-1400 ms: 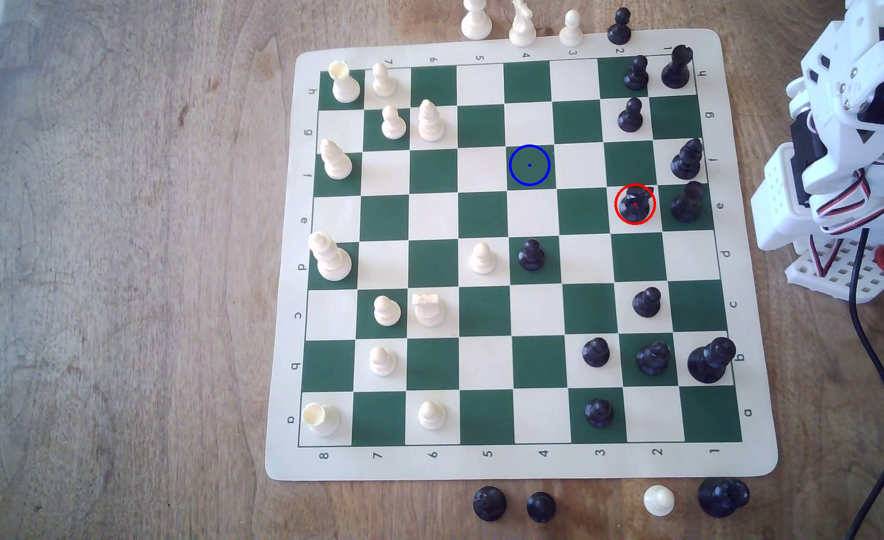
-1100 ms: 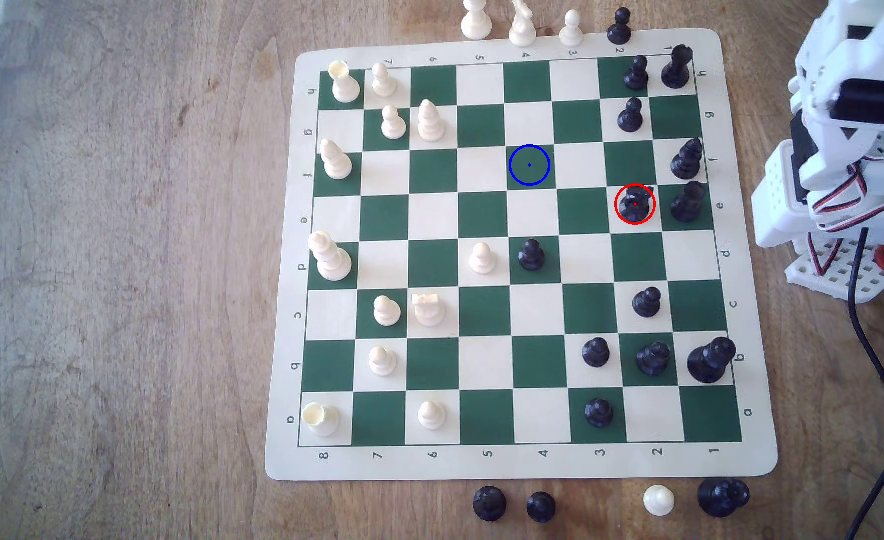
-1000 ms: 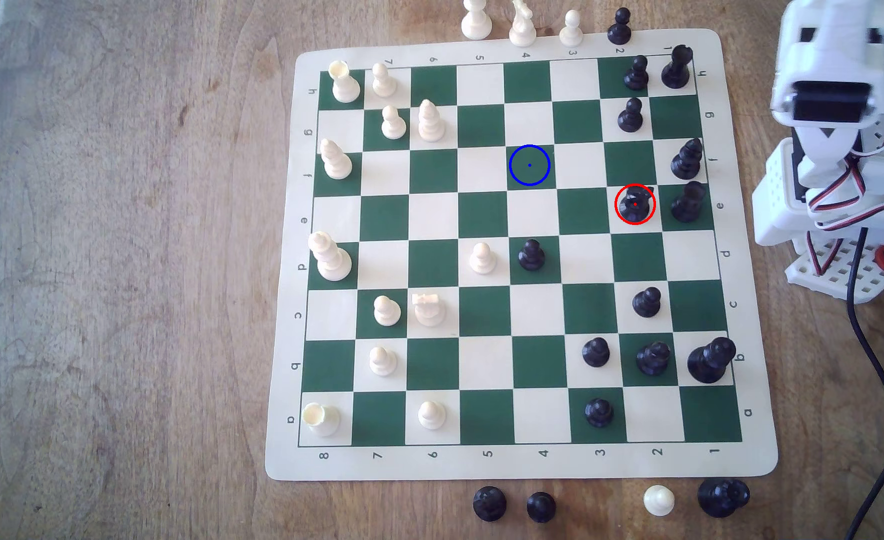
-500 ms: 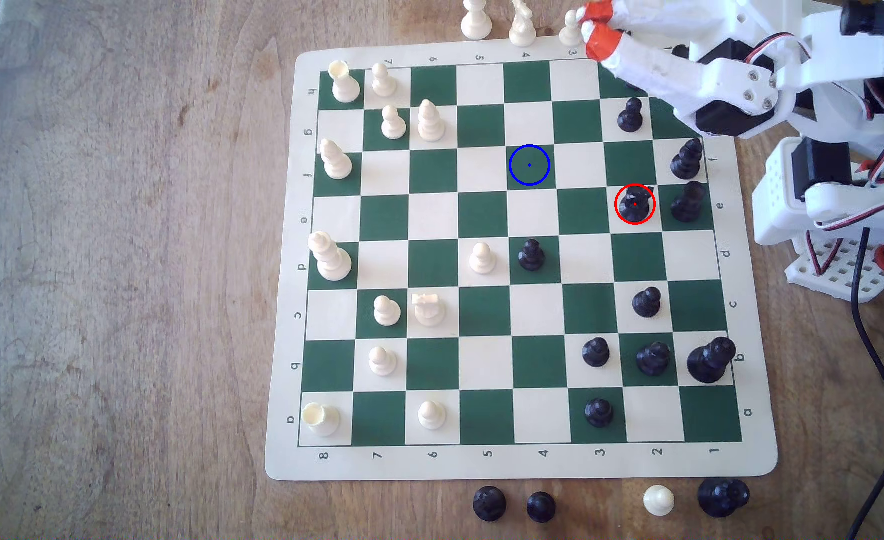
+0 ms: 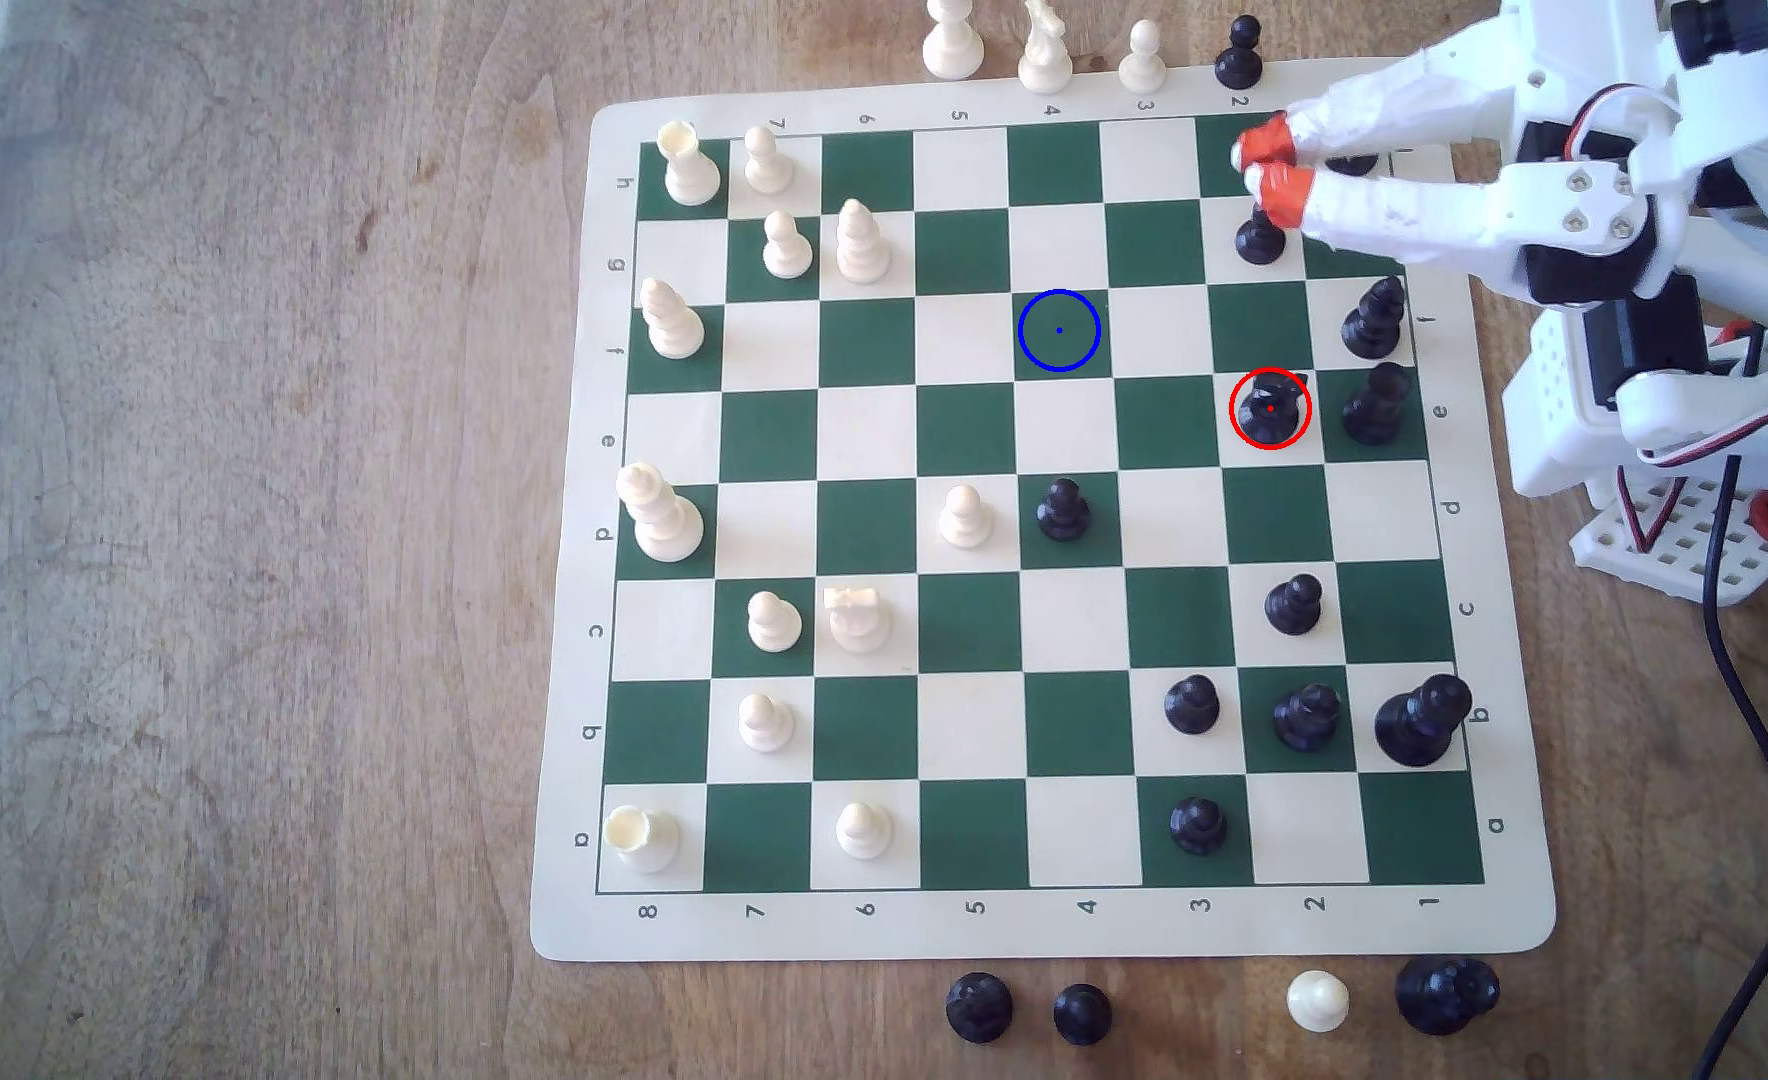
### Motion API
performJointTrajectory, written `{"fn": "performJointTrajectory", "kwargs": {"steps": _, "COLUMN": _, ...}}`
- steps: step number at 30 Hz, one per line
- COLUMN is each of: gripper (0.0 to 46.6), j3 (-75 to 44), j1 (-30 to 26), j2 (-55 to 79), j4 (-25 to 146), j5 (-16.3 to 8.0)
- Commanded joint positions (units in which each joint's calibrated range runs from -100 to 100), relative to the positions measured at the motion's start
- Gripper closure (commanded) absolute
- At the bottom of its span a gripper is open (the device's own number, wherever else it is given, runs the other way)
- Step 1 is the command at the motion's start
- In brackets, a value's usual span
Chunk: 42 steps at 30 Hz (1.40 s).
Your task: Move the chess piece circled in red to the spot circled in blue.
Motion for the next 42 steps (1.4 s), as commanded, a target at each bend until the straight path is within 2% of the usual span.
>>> {"fn": "performJointTrajectory", "kwargs": {"steps": 1, "gripper": 45.9, "j3": -8.94, "j1": -0.23, "j2": 7.49, "j4": 6.93, "j5": -4.15}}
{"fn": "performJointTrajectory", "kwargs": {"steps": 3, "gripper": 43.9, "j3": -9.75, "j1": 0.71, "j2": 9.1, "j4": 9.22, "j5": -2.34}}
{"fn": "performJointTrajectory", "kwargs": {"steps": 4, "gripper": 41.2, "j3": -9.48, "j1": 3.52, "j2": 9.1, "j4": 9.63, "j5": 3.37}}
{"fn": "performJointTrajectory", "kwargs": {"steps": 6, "gripper": 39.2, "j3": -10.11, "j1": 6.02, "j2": 9.95, "j4": 10.37, "j5": 4.1}}
{"fn": "performJointTrajectory", "kwargs": {"steps": 7, "gripper": 37.2, "j3": -10.66, "j1": 7.12, "j2": 10.63, "j4": 11.11, "j5": 4.1}}
{"fn": "performJointTrajectory", "kwargs": {"steps": 8, "gripper": 31.7, "j3": -11.56, "j1": 9.54, "j2": 12.67, "j4": 12.99, "j5": 3.91}}
{"fn": "performJointTrajectory", "kwargs": {"steps": 10, "gripper": 32.1, "j3": -12.83, "j1": 11.11, "j2": 14.54, "j4": 15.04, "j5": 4.1}}
{"fn": "performJointTrajectory", "kwargs": {"steps": 12, "gripper": 34.3, "j3": -14.47, "j1": 11.5, "j2": 16.57, "j4": 17.41, "j5": 4.3}}
{"fn": "performJointTrajectory", "kwargs": {"steps": 13, "gripper": 36.5, "j3": -16.46, "j1": 12.05, "j2": 19.12, "j4": 20.12, "j5": 5.37}}
{"fn": "performJointTrajectory", "kwargs": {"steps": 15, "gripper": 36.9, "j3": -18.27, "j1": 12.36, "j2": 21.67, "j4": 22.74, "j5": 6.15}}
{"fn": "performJointTrajectory", "kwargs": {"steps": 19, "gripper": 33.1, "j3": -22.72, "j1": 13.14, "j2": 26.59, "j4": 26.18, "j5": 5.96}}
{"fn": "performJointTrajectory", "kwargs": {"steps": 21, "gripper": 30.1, "j3": -22.26, "j1": 12.52, "j2": 28.46, "j4": 27.98, "j5": 5.23}}
{"fn": "performJointTrajectory", "kwargs": {"steps": 23, "gripper": 29.2, "j3": -21.81, "j1": 12.83, "j2": 30.33, "j4": 28.14, "j5": 5.03}}
{"fn": "performJointTrajectory", "kwargs": {"steps": 29, "gripper": 27.1, "j3": -21.81, "j1": 12.12, "j2": 35.08, "j4": 29.94, "j5": 5.37}}
{"fn": "performJointTrajectory", "kwargs": {"steps": 37, "gripper": 28.2, "j3": -22.17, "j1": 12.83, "j2": 43.91, "j4": 29.86, "j5": 5.42}}
{"fn": "performJointTrajectory", "kwargs": {"steps": 42, "gripper": 25.5, "j3": -21.17, "j1": 13.38, "j2": 45.27, "j4": 29.7, "j5": 7.13}}
